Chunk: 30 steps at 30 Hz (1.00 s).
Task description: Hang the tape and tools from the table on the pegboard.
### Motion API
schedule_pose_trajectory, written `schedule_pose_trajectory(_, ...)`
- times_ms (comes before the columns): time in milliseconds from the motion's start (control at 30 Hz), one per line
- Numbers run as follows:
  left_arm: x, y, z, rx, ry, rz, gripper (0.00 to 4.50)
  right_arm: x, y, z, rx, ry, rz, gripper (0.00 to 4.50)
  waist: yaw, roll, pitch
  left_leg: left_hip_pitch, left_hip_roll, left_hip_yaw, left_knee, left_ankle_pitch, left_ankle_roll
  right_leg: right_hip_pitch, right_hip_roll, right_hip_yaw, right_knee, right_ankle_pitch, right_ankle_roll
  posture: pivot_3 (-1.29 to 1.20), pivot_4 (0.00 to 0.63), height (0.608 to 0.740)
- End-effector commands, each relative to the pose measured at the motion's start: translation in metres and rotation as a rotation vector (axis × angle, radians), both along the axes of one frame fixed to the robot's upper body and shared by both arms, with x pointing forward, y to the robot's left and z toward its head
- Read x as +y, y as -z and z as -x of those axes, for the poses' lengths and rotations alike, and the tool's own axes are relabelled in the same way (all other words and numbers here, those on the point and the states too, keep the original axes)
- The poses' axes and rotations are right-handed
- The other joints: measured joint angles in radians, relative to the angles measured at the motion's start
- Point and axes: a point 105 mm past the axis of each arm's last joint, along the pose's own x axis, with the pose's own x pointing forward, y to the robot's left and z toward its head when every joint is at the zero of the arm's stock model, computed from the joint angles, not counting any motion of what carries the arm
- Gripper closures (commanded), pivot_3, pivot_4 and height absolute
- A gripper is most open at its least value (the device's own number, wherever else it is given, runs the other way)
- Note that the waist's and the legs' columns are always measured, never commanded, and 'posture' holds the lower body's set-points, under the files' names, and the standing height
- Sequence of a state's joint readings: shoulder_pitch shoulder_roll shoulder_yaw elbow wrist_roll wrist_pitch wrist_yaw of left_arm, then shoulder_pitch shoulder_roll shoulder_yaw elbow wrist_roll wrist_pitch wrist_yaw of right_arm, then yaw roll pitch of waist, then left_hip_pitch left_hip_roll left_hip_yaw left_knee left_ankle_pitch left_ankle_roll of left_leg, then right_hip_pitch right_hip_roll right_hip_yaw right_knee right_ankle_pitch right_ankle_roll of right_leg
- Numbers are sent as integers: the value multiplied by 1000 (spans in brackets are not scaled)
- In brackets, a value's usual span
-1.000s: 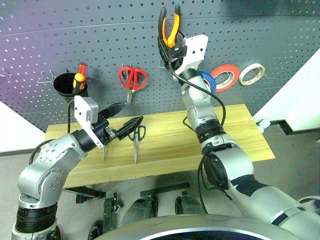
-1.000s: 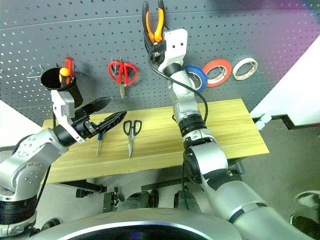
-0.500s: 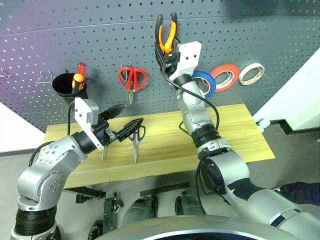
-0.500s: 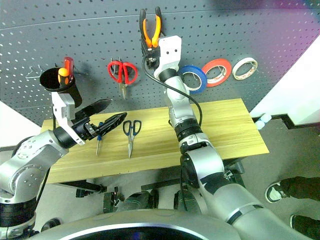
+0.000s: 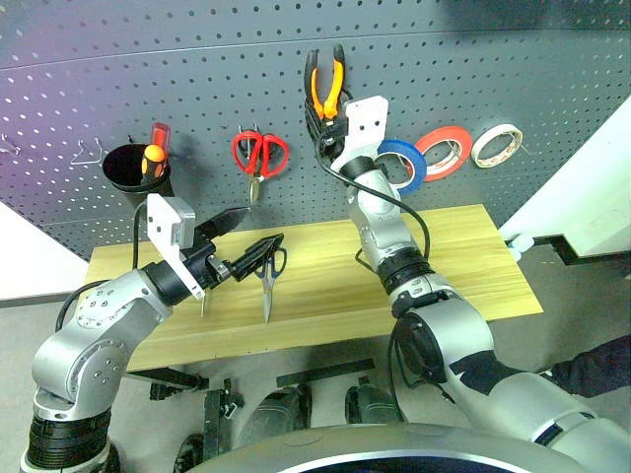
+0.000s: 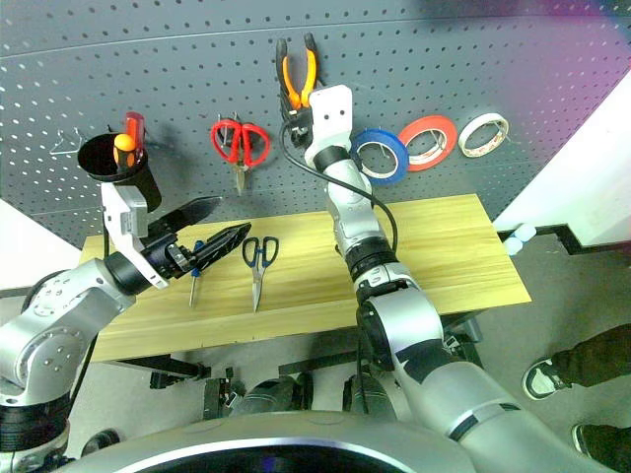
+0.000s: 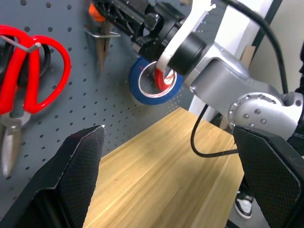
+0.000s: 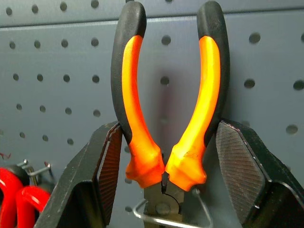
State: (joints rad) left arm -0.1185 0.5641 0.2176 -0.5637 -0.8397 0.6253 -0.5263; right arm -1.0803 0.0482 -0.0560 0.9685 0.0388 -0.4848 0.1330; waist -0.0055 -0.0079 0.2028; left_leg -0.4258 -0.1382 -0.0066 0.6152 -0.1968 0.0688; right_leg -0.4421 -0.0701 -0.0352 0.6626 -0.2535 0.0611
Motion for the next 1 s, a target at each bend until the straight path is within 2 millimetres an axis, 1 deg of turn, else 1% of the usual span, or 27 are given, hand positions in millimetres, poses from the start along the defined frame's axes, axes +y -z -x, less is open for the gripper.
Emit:
schedule_pose_trajectory(33, 0, -10, 6, -44, 3, -5, 0, 6, -27, 6, -101, -10, 0, 1802, 0, 0, 0, 0, 0, 0, 0, 0, 0, 0, 0, 0, 0, 0, 0, 128, 207, 726)
schedule_pose_trajectory(333, -1, -10, 7, -41, 3, -4, 0, 1, -19, -1, -66, 19, 18, 1802, 19, 0, 1, 0, 1, 0, 0, 0, 0, 0, 1, 0, 0, 0, -1, 132, 209, 726)
schedule_pose_trajectory(700, -2, -10, 8, -37, 3, 0, 0, -17, -18, -8, -66, 89, 47, 1802, 19, 0, 1, 0, 4, 0, 0, 0, 0, 0, 4, 2, -2, -1, -2, 132, 211, 726)
schedule_pose_trajectory(833, -2, -9, 7, -35, 5, -2, 0, -15, -17, -7, -66, 79, 50, 1802, 21, 0, 1, 0, 4, 0, 0, 0, 0, 0, 4, 2, -2, -1, -2, 129, 209, 726)
schedule_pose_trajectory(900, -2, -9, 7, -34, 6, -2, 0, -15, -17, -7, -68, 71, 43, 1114, 20, 0, 1, 0, 4, 0, 0, 0, 0, 1, 4, 2, -2, -1, -2, 126, 207, 726)
schedule_pose_trajectory(933, -2, -9, 7, -34, 6, -3, 0, -15, -17, -6, -71, 73, 46, 925, 20, 0, 1, 0, 4, 0, 0, 0, 0, 0, 4, 2, -2, -1, -2, 126, 206, 726)
schedule_pose_trajectory(1000, -2, -9, 7, -35, 6, -2, 0, -15, -17, -6, -74, 81, 48, 285, 20, 0, 1, 0, 4, 0, 0, 0, 0, 0, 5, 2, -2, -1, -2, 126, 205, 726)
